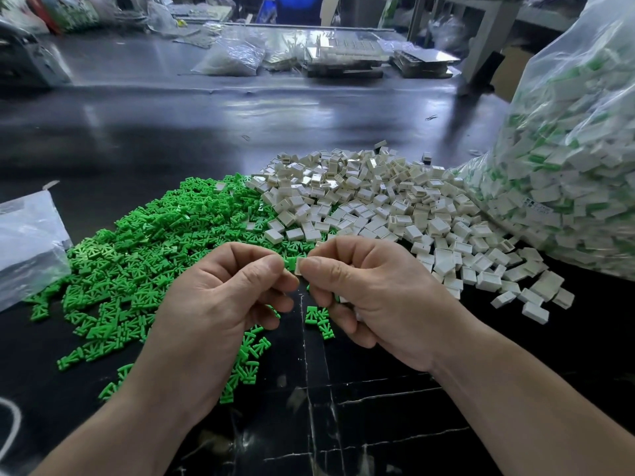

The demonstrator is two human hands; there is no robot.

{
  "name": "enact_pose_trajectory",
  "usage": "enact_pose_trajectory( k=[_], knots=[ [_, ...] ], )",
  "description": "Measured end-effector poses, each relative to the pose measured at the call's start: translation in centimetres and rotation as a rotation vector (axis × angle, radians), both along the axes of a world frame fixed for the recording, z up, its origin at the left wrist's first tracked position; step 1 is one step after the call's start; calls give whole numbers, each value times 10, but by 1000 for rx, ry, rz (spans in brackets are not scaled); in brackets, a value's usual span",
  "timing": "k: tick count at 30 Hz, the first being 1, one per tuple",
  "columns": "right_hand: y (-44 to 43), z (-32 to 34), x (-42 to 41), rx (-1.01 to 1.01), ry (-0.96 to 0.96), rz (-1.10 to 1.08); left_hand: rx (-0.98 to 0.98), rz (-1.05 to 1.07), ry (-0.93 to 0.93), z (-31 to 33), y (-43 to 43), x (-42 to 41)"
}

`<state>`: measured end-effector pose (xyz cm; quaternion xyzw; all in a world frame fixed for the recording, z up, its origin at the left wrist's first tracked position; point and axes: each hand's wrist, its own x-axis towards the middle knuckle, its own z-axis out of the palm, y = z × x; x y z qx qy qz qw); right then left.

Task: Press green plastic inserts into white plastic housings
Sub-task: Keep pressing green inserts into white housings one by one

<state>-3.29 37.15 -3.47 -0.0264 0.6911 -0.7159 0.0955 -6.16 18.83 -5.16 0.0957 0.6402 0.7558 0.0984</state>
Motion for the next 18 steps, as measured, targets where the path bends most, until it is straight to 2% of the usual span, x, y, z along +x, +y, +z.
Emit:
enact_pose_trajectory(
  k=[5,18],
  knots=[
    [-2,0,2,71,86,5,25,-31,14,0,2,2],
    [-2,-2,1,113,56,-48,62,-8,1,1,3,4]
  ],
)
